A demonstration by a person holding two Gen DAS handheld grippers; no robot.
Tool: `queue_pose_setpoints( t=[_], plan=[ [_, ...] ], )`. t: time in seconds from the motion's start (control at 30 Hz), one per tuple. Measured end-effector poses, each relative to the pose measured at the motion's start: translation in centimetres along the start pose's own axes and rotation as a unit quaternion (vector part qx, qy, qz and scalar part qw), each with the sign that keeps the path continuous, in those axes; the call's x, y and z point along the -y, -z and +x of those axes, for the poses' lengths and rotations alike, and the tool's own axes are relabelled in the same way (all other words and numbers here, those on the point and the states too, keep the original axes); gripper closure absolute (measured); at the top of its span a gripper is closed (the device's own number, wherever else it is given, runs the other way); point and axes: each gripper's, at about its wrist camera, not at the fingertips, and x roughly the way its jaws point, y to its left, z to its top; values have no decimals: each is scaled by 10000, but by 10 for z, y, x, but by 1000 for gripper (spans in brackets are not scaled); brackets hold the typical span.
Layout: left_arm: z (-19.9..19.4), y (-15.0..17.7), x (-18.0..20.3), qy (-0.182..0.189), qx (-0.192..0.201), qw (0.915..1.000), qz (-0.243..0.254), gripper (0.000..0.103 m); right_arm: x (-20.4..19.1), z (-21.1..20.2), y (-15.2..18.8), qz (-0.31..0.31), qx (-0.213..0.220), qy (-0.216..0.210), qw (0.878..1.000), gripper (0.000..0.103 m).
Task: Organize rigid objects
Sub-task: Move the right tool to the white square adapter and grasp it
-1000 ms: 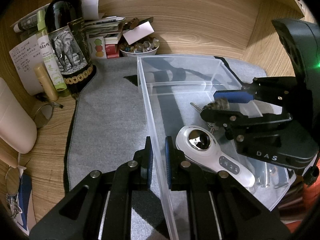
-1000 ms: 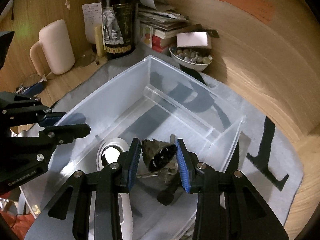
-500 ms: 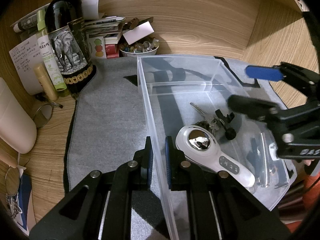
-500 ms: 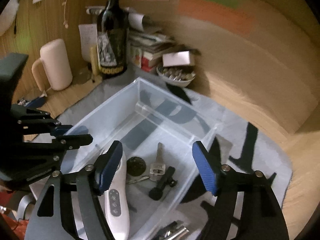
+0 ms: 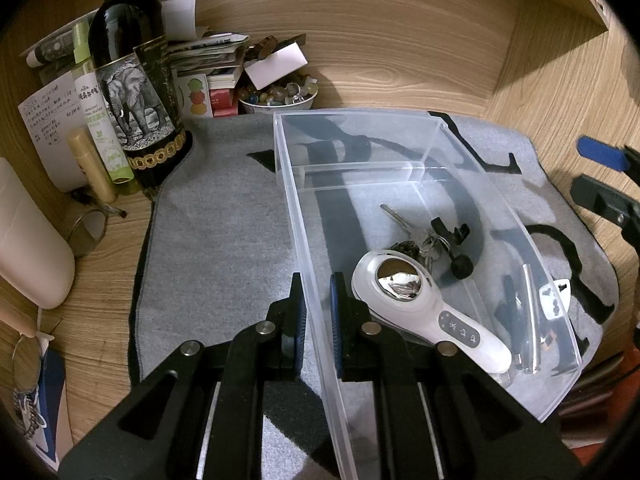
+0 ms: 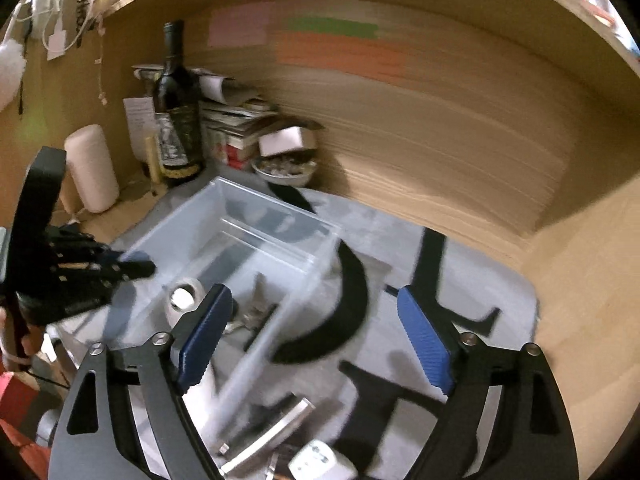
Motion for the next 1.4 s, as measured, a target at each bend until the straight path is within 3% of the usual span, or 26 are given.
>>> queue_pose_setpoints(
  t=[0.3, 0.63, 0.73, 0.9, 1.0, 1.17, 1.4],
  plan=[
    [0, 0, 1, -53, -14, 10000, 49, 93, 19, 2, 50, 256, -402, 295, 9984, 19],
    [0, 0, -1, -76, -26, 10000, 54, 93, 20, 23, 108, 711, -1113, -28, 9912, 21],
    [0, 0, -1, -91, -25, 9999, 59, 93, 23, 24, 115, 871, -1112, -154, 9899, 28],
    [0, 0, -2, -83, -27, 9999, 55, 93, 29, 23, 115, 1038, -1043, -381, 9884, 60],
    [0, 0, -1, -87, -27, 9999, 60, 93, 30, 23, 113, 1051, -995, -328, 9889, 62],
    [0, 0, -2, -86, -25, 9999, 61, 93, 35, 19, 107, 1123, -864, -279, 9895, 75],
    [-1, 0, -2, -88, -24, 9999, 63, 93, 42, 14, 100, 1176, -715, -93, 9904, 75]
  ],
)
